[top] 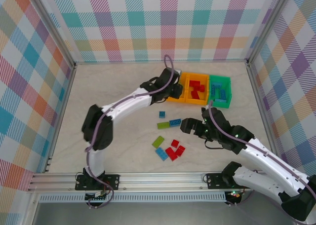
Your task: Sort the legos into containers by color
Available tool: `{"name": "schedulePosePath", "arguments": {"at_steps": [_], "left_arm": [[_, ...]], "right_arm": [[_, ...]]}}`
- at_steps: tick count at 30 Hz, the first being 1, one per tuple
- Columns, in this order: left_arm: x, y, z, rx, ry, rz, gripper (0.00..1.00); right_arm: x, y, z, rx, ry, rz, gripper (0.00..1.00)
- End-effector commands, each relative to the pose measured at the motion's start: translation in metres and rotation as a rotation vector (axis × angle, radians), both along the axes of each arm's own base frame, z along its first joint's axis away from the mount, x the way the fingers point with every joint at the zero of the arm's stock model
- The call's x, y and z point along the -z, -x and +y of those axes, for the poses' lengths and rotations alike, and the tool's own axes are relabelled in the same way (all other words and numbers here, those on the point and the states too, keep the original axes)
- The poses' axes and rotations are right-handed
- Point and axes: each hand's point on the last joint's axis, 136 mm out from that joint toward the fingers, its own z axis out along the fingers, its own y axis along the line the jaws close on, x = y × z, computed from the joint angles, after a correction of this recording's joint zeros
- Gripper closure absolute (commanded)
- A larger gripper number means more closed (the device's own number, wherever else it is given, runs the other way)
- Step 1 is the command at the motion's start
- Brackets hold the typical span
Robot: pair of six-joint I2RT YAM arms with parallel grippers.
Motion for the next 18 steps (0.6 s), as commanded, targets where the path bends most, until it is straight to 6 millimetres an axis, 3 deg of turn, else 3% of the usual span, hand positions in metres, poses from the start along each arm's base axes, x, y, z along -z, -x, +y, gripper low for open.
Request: {"name": "schedulePosePath", "arguments": {"at_steps": [1, 5, 9, 11, 15, 18], "left_arm": [[0.014, -0.046, -0.002, -0.043, -0.042, -0.016, 0.75], [0.022, -0.075, -0.016, -0.049, -0.038, 0.005, 0.68], [0.008, -0.085, -0.019, -0.075, -0.01, -0.029, 0.6], [-0.004, -0.083, -0.02, -0.068, 0.014, -0.04, 0.52], [-0.032, -0.07, -0.018, -0.048, 0.066, -0.043, 0.5], [-0.062, -0.047, -0.011, -0.021, 0.131, -0.035, 0.5]], "right_arm": [[-0.014, 0.001, -0.009, 0.047, -0.031, -0.025, 0.0], [-0.017, 0.002, -0.013, 0.064, -0.042, -0.036, 0.0], [-0.018, 0.002, -0.013, 0.062, -0.032, -0.029, 0.0], [-0.018, 0.001, -0.012, 0.058, -0.027, -0.029, 0.0], [-0.017, -0.002, -0.008, 0.049, -0.021, -0.026, 0.0], [-0.017, -0.004, -0.005, 0.041, -0.013, -0.022, 0.0]]}}
